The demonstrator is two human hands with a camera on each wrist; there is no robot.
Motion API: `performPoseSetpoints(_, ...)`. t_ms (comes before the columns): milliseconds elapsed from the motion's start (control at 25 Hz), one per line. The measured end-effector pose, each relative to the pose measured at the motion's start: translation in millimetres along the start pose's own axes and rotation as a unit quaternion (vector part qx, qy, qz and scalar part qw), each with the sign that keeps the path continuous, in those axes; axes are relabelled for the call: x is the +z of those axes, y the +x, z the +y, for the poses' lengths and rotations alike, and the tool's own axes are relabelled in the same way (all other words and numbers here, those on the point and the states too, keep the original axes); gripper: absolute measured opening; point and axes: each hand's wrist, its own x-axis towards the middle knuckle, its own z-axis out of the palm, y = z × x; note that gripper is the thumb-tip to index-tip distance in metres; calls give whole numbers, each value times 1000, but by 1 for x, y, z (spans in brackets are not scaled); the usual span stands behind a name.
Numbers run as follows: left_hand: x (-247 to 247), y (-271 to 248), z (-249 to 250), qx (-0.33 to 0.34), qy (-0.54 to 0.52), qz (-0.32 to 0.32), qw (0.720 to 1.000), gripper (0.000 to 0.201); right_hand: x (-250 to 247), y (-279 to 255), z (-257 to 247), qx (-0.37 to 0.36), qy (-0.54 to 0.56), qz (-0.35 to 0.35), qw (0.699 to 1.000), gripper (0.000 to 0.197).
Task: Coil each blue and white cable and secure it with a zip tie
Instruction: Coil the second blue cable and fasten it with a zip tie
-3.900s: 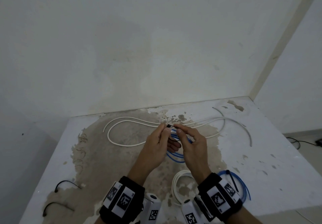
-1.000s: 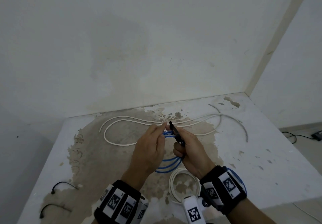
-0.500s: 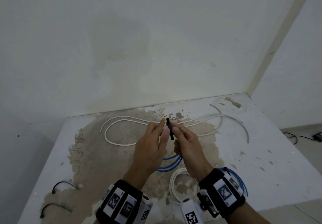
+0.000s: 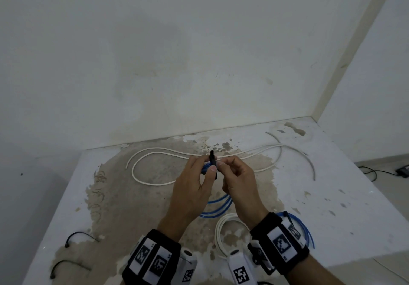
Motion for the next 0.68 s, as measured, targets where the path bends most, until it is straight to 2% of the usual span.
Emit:
performPoseSetpoints(240, 0, 2, 0, 9, 36, -6, 999, 48, 2, -4, -3, -8, -8, -2, 1000, 16)
performPoseSetpoints(560, 4, -3, 0, 4, -4, -14, 1000, 34, -3, -1, -8, 51, 4, 9, 999, 16)
performPoseSetpoints(680, 3, -3, 0, 24, 19, -14, 999, 39, -5, -2, -8, 43, 7, -5, 999, 19)
